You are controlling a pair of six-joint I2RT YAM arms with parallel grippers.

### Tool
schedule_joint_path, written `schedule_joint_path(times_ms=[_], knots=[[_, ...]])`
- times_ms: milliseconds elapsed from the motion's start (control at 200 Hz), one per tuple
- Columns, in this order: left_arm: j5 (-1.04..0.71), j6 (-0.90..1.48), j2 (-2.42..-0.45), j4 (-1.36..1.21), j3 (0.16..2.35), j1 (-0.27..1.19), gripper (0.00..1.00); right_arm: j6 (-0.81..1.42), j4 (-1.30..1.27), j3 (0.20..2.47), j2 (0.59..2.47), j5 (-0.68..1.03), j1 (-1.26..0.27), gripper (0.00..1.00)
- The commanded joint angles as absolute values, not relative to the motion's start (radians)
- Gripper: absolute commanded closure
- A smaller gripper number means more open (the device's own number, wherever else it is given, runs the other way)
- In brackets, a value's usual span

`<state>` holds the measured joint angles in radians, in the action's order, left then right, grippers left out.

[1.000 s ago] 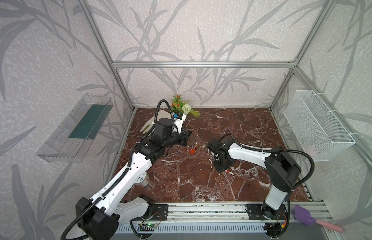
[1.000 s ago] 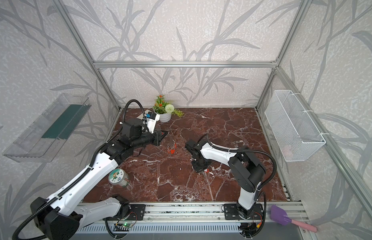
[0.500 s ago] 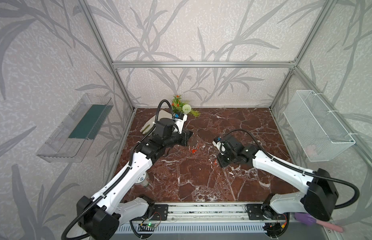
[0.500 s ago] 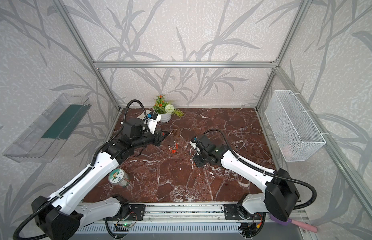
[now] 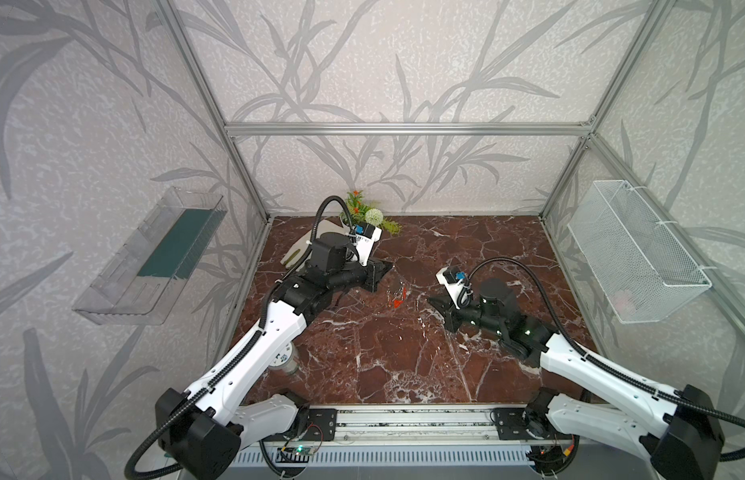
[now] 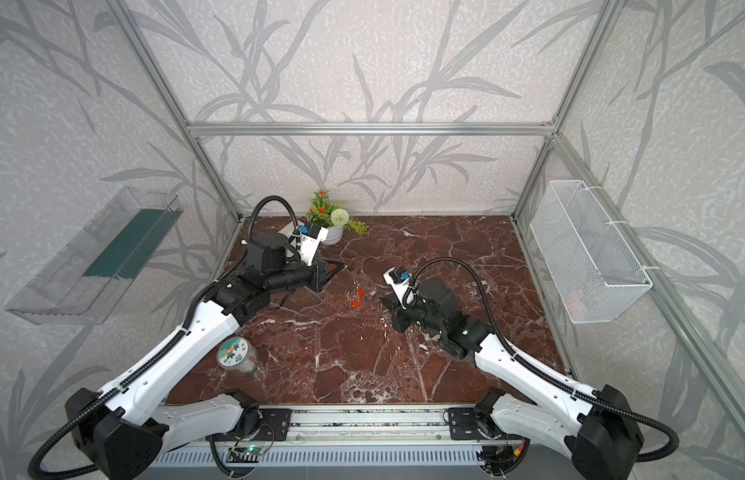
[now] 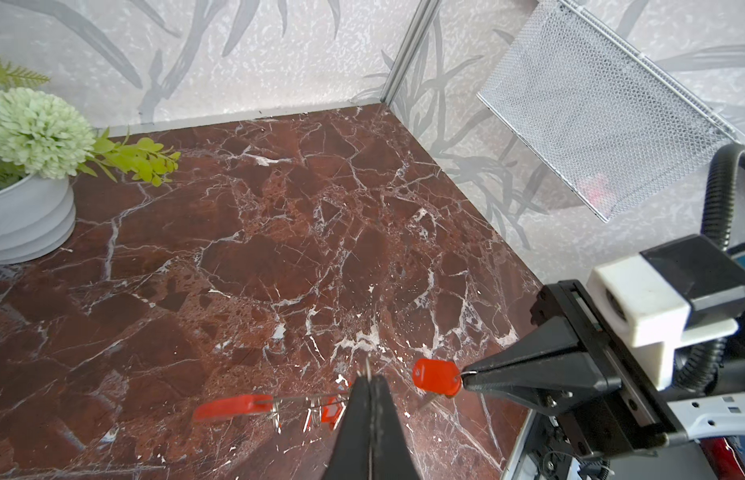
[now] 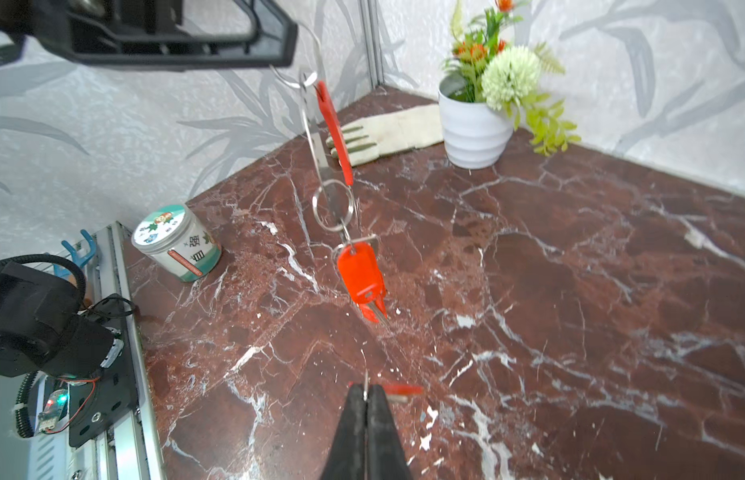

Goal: Put the keys on the keyring
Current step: 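Lift the red-tagged key high and swing the right gripper toward the left gripper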

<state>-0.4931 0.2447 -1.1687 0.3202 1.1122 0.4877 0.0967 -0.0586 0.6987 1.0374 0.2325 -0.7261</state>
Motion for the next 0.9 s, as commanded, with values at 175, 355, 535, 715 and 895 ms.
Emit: schedule_joint_path(times_ms=[175, 355, 535, 715, 895], knots=[[-0.606, 0.152, -1.148, 0.274, 1.162, 0.484, 1.00, 0.099, -0.186, 0.762, 1.034, 0.445, -0.671, 1.00], [-0.610, 0.102, -1.142, 0.274, 1.172, 0.485, 1.00, 0.054, -0.099, 0.850, 1.083, 0.442, -0.659, 1.00], [-0.593, 0.050, -1.147, 0.338, 1.221, 0.488, 1.00, -0.017, -0.041, 0.916, 1.115, 0.462, -0.659, 1.00], [-0.532, 0.004, -1.174, 0.426, 1.283, 0.512, 1.00, -0.070, -0.061, 0.939, 1.136, 0.447, -0.659, 1.00], [-0.426, -0.067, -1.173, 0.497, 1.311, 0.549, 1.00, -0.088, -0.072, 0.974, 1.167, 0.432, -0.660, 1.00]])
